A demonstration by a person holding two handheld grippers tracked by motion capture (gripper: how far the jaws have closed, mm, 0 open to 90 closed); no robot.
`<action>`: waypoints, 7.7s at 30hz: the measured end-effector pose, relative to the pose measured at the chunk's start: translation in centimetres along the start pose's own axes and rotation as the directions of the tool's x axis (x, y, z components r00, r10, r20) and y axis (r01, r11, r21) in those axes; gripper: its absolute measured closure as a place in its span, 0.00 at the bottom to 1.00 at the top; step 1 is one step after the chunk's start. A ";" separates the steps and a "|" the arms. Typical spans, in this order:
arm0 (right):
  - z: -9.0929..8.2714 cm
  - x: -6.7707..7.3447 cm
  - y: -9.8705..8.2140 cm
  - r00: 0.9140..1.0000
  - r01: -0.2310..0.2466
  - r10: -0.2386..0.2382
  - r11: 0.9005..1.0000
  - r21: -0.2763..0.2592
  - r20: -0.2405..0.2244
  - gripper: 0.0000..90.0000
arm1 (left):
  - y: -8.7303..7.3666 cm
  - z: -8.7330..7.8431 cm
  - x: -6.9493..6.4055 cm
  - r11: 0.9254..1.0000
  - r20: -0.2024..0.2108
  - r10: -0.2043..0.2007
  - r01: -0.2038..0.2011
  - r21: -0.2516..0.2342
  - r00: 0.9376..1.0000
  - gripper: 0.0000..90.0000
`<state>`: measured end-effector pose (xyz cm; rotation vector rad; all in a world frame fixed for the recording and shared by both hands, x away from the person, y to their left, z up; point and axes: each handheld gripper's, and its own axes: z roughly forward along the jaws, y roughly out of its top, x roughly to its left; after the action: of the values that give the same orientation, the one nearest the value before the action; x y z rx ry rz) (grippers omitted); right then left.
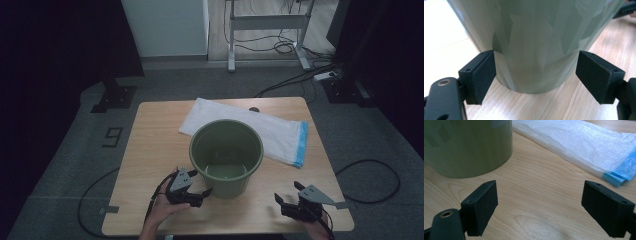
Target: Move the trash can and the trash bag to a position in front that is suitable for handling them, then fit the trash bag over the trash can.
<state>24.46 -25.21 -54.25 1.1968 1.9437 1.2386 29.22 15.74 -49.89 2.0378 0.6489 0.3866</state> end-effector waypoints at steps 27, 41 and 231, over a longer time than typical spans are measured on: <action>2.2 -1.5 1.5 0.992 -0.054 0.051 0.998 0.026 0.113 0.15 | -4.3 -5.9 3.2 0.981 -0.309 -0.173 0.192 0.032 0.935 0.16; 9.0 -4.9 4.8 0.992 -0.057 0.043 0.990 0.125 0.116 0.16 | -5.6 -6.4 4.1 0.966 -0.333 -0.230 0.257 0.037 0.914 0.16; -8.1 5.9 29.0 0.994 0.104 -0.108 0.822 -0.560 0.027 0.99 | -7.8 -6.8 5.6 0.941 -0.389 -0.274 0.329 0.081 0.880 0.18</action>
<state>26.67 -18.10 -24.45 0.7641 1.4578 1.6017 28.09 27.02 -52.95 1.9681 1.2466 0.5598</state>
